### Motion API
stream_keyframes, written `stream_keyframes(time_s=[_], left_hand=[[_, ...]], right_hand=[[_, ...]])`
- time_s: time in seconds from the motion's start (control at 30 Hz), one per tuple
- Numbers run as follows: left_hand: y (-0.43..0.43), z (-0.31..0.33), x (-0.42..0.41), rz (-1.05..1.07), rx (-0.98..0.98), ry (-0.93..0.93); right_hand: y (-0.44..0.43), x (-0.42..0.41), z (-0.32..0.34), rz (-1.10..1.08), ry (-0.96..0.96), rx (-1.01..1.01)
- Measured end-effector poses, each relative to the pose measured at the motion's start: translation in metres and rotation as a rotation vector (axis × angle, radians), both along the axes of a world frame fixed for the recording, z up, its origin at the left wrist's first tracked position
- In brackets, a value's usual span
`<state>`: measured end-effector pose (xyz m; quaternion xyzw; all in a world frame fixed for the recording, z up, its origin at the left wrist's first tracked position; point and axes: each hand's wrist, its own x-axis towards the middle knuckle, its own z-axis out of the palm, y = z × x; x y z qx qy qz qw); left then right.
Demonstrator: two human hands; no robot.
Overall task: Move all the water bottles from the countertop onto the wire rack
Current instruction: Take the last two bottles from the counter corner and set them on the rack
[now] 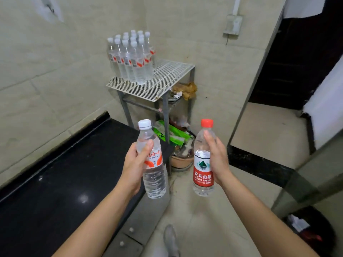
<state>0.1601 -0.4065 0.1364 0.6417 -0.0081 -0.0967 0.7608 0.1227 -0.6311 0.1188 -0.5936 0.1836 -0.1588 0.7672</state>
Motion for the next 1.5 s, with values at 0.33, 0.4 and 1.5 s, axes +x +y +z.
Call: stream_keyframes(time_s=[0.33,0.4,1.5], left_hand=[[-0.12,0.028,0.218,-0.031,0.008,-0.137],[-0.138,0.048,0.258,-0.028,0.01,-0.192],[-0.284,0.058,0.549,0.524,0.289,-0.085]], right_hand=[[-0.108,0.208,0.043,0.037,-0.027,-0.187],[-0.127,0.245,0.065,0.011,-0.103,-0.165],[-0.224,0.713,0.068,0.849,-0.456,-0.574]])
